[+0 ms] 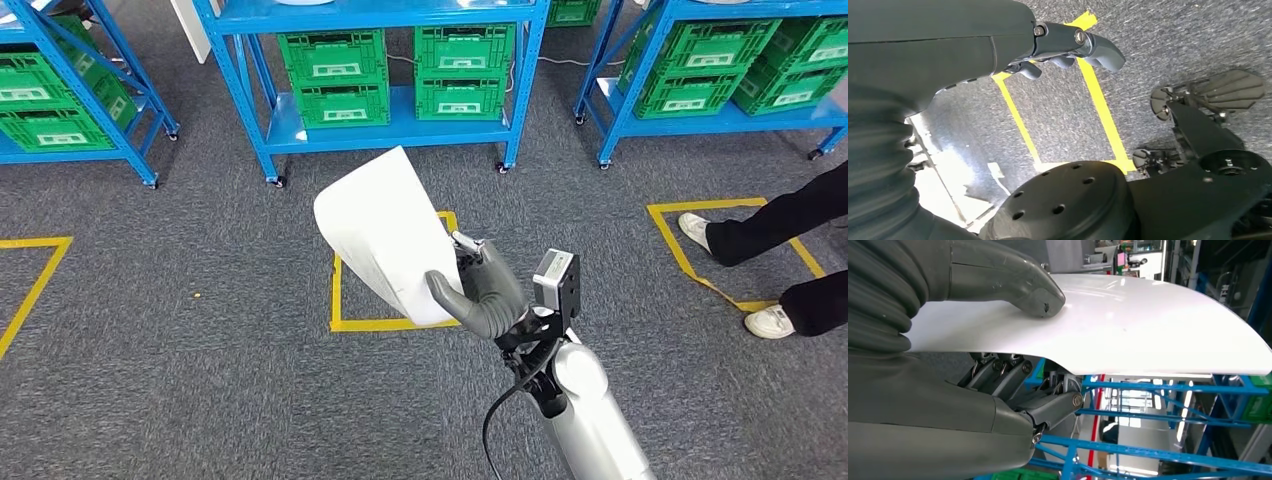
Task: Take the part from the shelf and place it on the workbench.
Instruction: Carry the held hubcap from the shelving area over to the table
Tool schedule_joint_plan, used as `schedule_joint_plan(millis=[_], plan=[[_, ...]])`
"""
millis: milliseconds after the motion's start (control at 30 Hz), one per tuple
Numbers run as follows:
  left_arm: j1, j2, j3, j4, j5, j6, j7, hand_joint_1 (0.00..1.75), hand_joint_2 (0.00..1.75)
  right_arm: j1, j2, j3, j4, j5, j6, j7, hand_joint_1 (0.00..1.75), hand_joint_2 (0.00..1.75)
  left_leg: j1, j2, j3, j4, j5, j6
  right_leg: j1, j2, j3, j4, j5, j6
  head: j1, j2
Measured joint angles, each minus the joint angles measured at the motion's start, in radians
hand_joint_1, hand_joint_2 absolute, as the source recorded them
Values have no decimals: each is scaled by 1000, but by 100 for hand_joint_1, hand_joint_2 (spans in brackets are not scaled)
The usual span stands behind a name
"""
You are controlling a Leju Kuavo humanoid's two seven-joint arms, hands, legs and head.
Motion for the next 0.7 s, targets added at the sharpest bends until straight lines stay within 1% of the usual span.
schedule_joint_plan(millis=[33,67,100,133,167,200,233,267,300,333,367,400,433,467,500,533,567,600,633,667,700], plan=[[0,0,1,0,0,0,0,0,175,-1,0,0,0,-1,0,-2,175,175,0,0,0,-5,10,-8,2,1,-1,-11,2,-7,0,0],[1,1,2,0,0,0,-1,0,175,-2,0,0,0,-1,-2,-3,175,175,2,0,-1,-7,16,-15,2,0,-11,-12,12,-16,0,0],[3,2,3,0,0,0,-1,0,175,-4,0,0,1,-1,-3,-3,175,175,4,-1,-7,-3,4,-21,1,-2,-20,-14,24,-25,-1,0],[4,2,3,0,0,0,-1,0,175,-4,0,0,1,-2,-3,-3,175,175,5,-2,-16,17,-28,-26,-1,-4,-31,-17,37,-35,-1,0],[5,2,3,1,-1,0,0,0,175,-4,0,0,1,-5,-3,-2,175,175,7,-2,-29,58,-80,-30,-2,-6,-45,-18,52,-41,-1,0],[4,2,3,1,-1,0,0,0,175,-4,0,1,1,-7,-1,-2,175,175,7,-3,-42,118,-139,-34,-2,-6,-61,-18,66,-45,-1,0],[4,1,3,1,-1,0,0,0,175,-3,0,1,2,-10,1,-1,175,175,7,-3,-53,185,-185,-36,-1,-6,-78,-16,79,-46,-1,0],[2,1,4,2,-2,0,0,0,175,-2,0,1,2,-12,2,-1,175,175,7,-3,-57,246,-205,-38,0,-4,-96,-14,93,-45,-1,0],[1,1,4,1,-2,0,-1,0,175,0,0,1,4,-14,3,0,175,175,7,-3,-51,284,-196,-38,0,0,-114,-11,105,-43,-2,0],[1,2,4,1,-2,0,-5,0,175,1,-1,1,6,-17,6,0,175,175,7,-5,-31,290,-167,-36,1,4,-132,-8,116,-40,-2,0],[0,2,4,1,-2,0,-9,0,175,2,-1,1,7,-20,9,0,175,175,7,-11,7,260,-135,-31,1,11,-151,-5,127,-36,-2,0],[0,3,4,1,-4,0,-14,0,175,3,-2,1,9,-24,13,0,175,175,6,-28,61,199,-125,-24,1,16,-166,-1,137,-32,-2,0],[0,3,4,0,-6,0,-19,0,175,2,-2,1,10,-28,17,0,175,175,6,-46,123,118,-134,-18,2,21,-177,3,147,-27,-1,0],[-1,4,5,0,-8,0,-21,0,175,1,-2,1,10,-30,19,-1,175,175,5,-61,174,45,-157,-13,3,28,-185,6,157,-23,-1,0],[-1,4,5,0,-9,0,-21,0,175,0,-2,1,10,-30,20,-1,175,175,3,-68,206,-6,-181,-9,3,34,-189,7,165,-17,-1,0],[-1,2,5,0,-9,0,-22,0,175,-1,-2,1,11,-30,20,0,175,175,1,-62,219,-31,-192,-5,4,43,-192,6,174,-11,-1,0],[-1,0,5,0,-9,0,-22,0,175,-1,-2,1,11,-30,20,0,175,175,2,-49,216,-35,-190,1,3,51,-195,5,183,-5,-1,0],[-2,-1,5,0,-9,0,-22,0,175,-1,-3,1,12,-30,20,0,175,175,4,-37,213,-36,-183,8,3,53,-201,10,182,1,0,0],[-2,-2,5,0,-9,0,-21,0,175,-1,-3,1,13,-30,20,0,175,175,7,-25,209,-37,-175,17,2,48,-214,32,165,7,1,0],[-2,-2,5,0,-10,0,-20,0,175,-1,-4,1,14,-29,20,0,175,175,9,-12,203,-37,-167,23,1,38,-234,77,133,12,3,0],[-2,-2,5,0,-11,0,-19,0,175,0,-4,1,15,-29,19,0,175,175,8,-1,196,-36,-160,26,-1,25,-260,141,92,18,5,0]])
